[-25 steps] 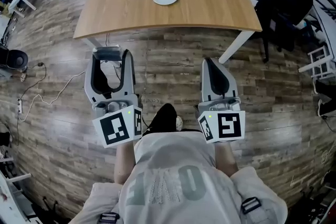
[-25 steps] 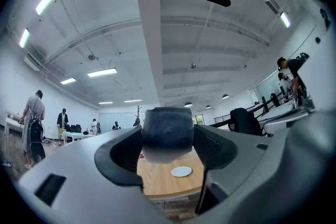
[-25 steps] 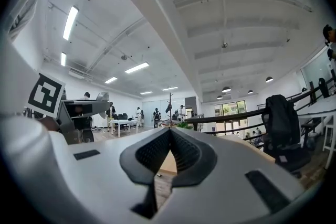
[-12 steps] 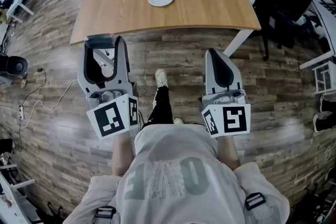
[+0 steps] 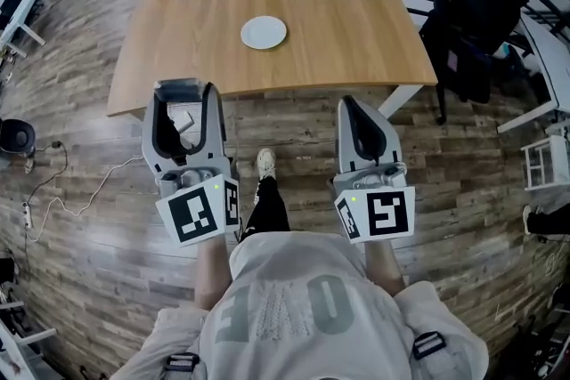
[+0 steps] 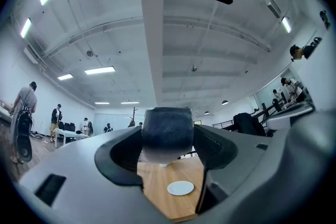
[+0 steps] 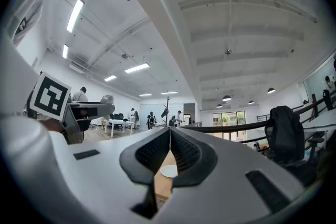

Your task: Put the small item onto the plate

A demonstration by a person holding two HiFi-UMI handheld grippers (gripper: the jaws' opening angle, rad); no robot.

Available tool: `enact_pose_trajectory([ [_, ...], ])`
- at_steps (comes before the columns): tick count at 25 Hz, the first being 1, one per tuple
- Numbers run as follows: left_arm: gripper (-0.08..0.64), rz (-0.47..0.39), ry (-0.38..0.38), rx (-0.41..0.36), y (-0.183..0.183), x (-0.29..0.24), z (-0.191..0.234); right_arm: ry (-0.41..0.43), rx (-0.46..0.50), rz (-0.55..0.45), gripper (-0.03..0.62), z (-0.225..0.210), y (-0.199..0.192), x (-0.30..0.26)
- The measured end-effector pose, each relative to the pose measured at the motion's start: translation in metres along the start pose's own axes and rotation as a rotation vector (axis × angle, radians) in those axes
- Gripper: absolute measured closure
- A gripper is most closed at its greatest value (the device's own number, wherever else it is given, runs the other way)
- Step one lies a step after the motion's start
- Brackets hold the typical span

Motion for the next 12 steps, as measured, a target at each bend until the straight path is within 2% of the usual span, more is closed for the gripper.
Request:
enact_pose_trajectory([
  [7, 0.253, 0.015, -0.023, 0.017, -0.033, -0.063, 0.011, 0.006, 0.017, 0.006, 0.574, -0.011, -0.015, -0.071],
  [12, 0.253, 0.011, -0.033, 0.01, -0.058, -0.14, 0.026, -0.004, 0.017, 0.013, 0.574, -0.031, -0.026, -0.147],
])
Point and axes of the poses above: the fingertips, and each gripper's own axes: x backward along the fingers, z to its left, y out of its top, the point moved 1 cm from there along x, backward along the fingers, and after that the axes turned 6 degrees about -z, right-handed, at the moved point
